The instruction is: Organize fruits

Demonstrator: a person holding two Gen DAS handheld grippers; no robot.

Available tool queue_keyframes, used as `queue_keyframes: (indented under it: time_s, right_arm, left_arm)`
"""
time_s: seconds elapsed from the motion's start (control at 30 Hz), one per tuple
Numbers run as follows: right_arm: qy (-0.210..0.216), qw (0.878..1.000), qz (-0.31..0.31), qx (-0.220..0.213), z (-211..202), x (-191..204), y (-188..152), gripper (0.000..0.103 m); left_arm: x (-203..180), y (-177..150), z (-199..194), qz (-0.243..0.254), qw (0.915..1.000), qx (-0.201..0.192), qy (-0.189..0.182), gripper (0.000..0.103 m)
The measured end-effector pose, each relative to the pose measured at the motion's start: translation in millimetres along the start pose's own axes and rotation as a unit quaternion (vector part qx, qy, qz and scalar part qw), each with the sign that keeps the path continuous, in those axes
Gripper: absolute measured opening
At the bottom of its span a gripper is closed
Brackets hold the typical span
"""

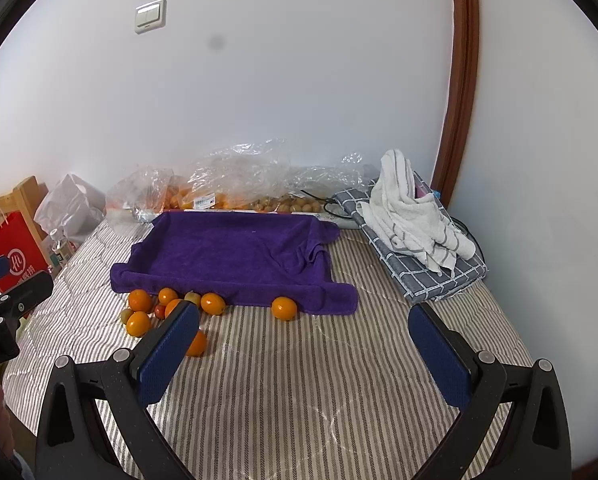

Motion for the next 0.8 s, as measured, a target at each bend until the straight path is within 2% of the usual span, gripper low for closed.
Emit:
queue_keyframes:
  time_s: [0.33, 0.57, 0.73, 0.8]
  right_arm:
    - [-0.005, 1.000, -0.011, -0.002, 12, 2, -1, 0.103]
    - [-0.003, 1.000, -0.013, 0.004, 39, 0, -10, 0.102]
    - [0.010, 1.000, -0.006, 0.028, 73, -1, -21, 0.093]
    - [0.014, 0.999, -0.010, 0.047, 89, 0, -28, 0.081]
  left_arm:
    - [2, 6, 14, -0.004, 1.0000, 0.005, 0.001, 0.103]
    - [22, -8, 44, -0.028, 0.9994, 0.020, 0.003, 0.103]
    - [36, -24, 73, -0.021, 0.9989, 0.038, 0.017, 0.103]
    - [44, -32, 85, -0.018, 0.9984, 0.046, 0.029, 0.102]
Point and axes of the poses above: each gripper's, at about its wrist camera, not at the fingertips, and z roughly the way its jaws point, x to its left, y to its top, the point moved 9 cm from there along z, roughly the way its jaws point, and after that the axes turned 3 degrees about z, right-handed, at the moved point
